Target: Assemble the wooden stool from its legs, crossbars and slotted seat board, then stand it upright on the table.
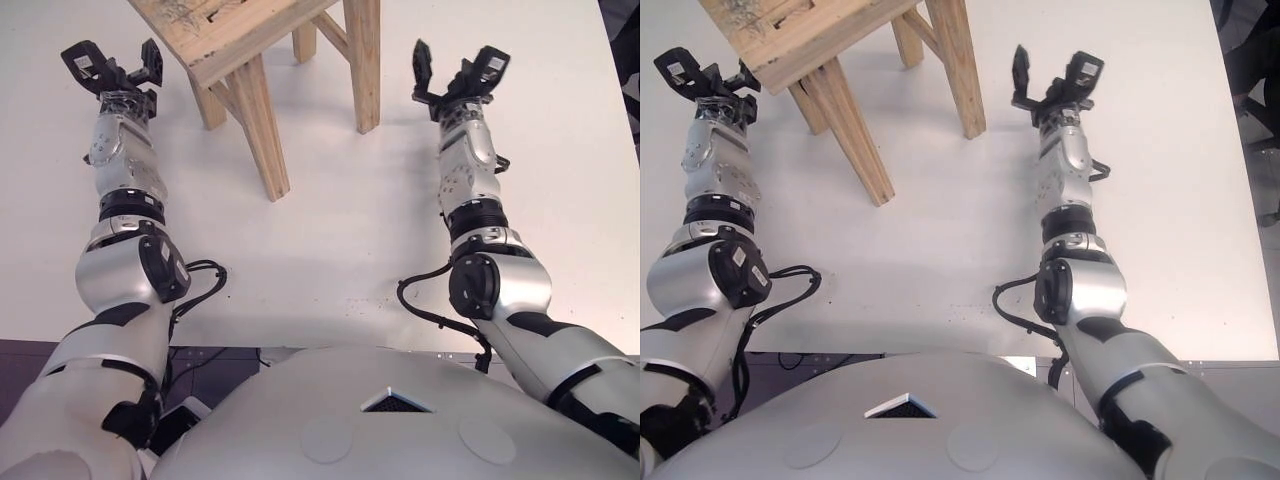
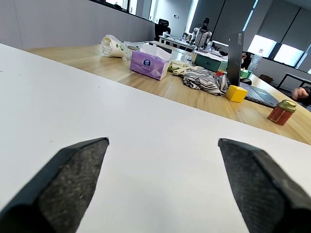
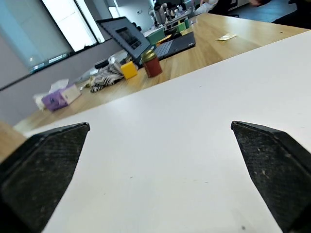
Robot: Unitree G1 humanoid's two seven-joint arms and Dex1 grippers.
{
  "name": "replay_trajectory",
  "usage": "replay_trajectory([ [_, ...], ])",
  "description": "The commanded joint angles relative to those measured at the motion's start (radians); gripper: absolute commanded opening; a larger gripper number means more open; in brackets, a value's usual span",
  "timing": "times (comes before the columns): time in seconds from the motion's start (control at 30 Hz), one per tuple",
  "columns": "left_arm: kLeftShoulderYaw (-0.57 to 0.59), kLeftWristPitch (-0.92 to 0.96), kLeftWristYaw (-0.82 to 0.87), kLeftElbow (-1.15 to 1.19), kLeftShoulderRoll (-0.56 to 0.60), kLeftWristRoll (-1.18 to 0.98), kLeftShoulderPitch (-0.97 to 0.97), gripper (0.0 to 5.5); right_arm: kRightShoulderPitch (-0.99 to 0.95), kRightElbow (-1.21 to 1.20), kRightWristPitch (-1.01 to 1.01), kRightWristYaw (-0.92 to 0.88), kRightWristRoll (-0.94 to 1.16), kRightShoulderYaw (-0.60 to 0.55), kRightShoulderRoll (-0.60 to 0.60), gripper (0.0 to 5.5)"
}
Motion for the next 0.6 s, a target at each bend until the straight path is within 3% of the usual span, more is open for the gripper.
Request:
replay_trajectory([
  [0.03, -0.041, -0.066, 0.057, -0.005, 0.002, 0.069, 0.014, 4.15, 0.046, -0.057, -0.022, -0.045, -0.037, 0.017, -0.017, 5.4],
  [0.17, -0.069, -0.161, 0.144, -0.003, -0.017, 0.127, 0.024, 4.15, 0.062, -0.052, -0.095, -0.161, -0.148, 0.067, -0.026, 5.4],
  [0.3, -0.079, -0.216, 0.316, 0.017, -0.059, 0.172, 0.048, 4.15, -0.017, 0.096, 0.052, -0.442, -0.214, 0.055, -0.066, 5.4],
  [0.37, -0.077, -0.272, 0.363, 0.015, -0.083, 0.183, 0.07, 4.15, -0.04, 0.106, 0.064, -0.416, -0.208, 0.06, -0.069, 5.4],
  [0.5, -0.118, -0.339, 0.583, 0.036, -0.093, 0.284, 0.105, 4.15, -0.03, 0.081, -0.009, -0.324, -0.31, 0.182, -0.084, 5.4],
  [0.6, -0.109, -0.356, 0.579, 0.044, -0.11, 0.268, 0.113, 4.15, -0.014, 0.075, -0.012, -0.263, -0.294, 0.19, -0.07, 5.4],
])
